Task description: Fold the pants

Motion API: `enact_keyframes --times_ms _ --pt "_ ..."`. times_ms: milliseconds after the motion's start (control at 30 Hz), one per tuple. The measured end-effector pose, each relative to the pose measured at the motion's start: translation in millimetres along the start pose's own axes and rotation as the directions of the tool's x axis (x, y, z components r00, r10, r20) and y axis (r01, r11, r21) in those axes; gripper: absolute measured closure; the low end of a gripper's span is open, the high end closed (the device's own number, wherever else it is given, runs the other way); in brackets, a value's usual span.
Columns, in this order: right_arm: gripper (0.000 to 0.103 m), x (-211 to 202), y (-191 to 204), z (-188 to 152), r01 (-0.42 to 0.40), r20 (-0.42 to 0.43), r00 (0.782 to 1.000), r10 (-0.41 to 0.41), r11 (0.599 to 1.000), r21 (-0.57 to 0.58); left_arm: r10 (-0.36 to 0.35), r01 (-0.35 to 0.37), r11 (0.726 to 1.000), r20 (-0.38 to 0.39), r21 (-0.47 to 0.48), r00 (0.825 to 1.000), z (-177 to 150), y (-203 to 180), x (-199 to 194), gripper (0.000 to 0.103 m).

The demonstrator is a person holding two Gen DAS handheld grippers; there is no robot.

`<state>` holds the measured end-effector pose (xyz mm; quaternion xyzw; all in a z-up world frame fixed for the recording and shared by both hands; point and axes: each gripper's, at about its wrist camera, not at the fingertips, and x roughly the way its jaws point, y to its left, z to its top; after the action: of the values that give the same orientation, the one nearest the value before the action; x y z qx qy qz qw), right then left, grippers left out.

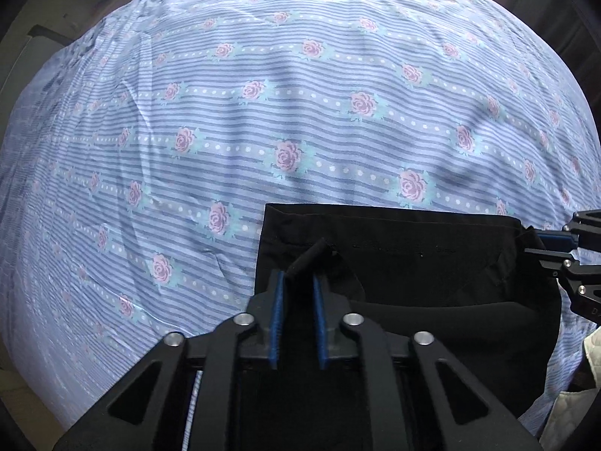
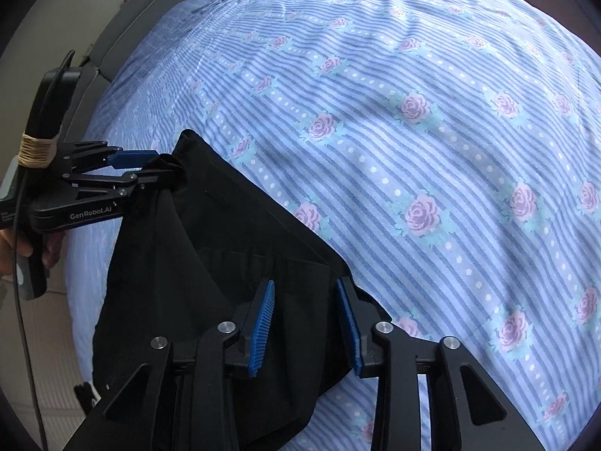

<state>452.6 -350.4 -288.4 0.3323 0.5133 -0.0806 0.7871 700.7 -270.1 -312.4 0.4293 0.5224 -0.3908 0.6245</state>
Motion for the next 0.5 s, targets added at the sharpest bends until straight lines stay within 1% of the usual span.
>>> enact_keyframes --times_ms 33,67,133,200,267,333,433,500 --pt "0.091 1.8 2.0 1.1 0.009 -0.004 1.000 -0.009 1.000 -0.014 0.007 -0.007 1.000 0.013 -0.005 1.000 -0.7 0.5 -3.9 0.097" --pt "0.094 2.1 3.7 2.6 0.017 -0.005 1.000 -0.017 0.999 -0.027 0.005 -0.005 1.000 0.032 -0.010 0.999 -0.8 1.3 -9.0 0.098" --pt "0.096 -10.2 3.4 2.3 0.011 0.023 1.000 -0.011 1.000 -0.026 -0.003 0.006 0.999 0.076 -0.033 0.997 -2.2 5.5 -22.2 0.098" --pt "0.097 -32.7 1.4 2.4 0.018 0.076 0.997 -0.018 1.000 0.008 0.005 0.006 0.996 0.118 -0.090 0.993 -1.6 17.5 -31.3 0.098" --pt "0.097 -55.5 -1.9 2.1 0.037 0.125 0.991 -0.043 0.998 0.053 0.003 0.019 0.989 0.149 -0.149 0.989 -1.4 29.9 -36.4 0.098" --pt "0.097 -72.6 -5.3 1.5 0.059 0.165 0.984 -0.073 0.994 0.089 0.013 0.011 0.985 0.136 -0.173 0.991 -0.3 35.8 -31.5 0.098" --pt "0.098 -63.7 -5.4 7.3 0.065 0.134 0.988 -0.076 0.994 0.087 0.050 -0.033 0.983 0.090 -0.180 0.995 5.1 34.2 -13.3 0.098" --pt "0.098 -52.3 -7.4 8.8 0.099 0.116 0.987 -0.108 0.992 0.081 0.051 -0.035 0.981 0.081 -0.191 0.995 8.8 33.7 -2.6 0.098"
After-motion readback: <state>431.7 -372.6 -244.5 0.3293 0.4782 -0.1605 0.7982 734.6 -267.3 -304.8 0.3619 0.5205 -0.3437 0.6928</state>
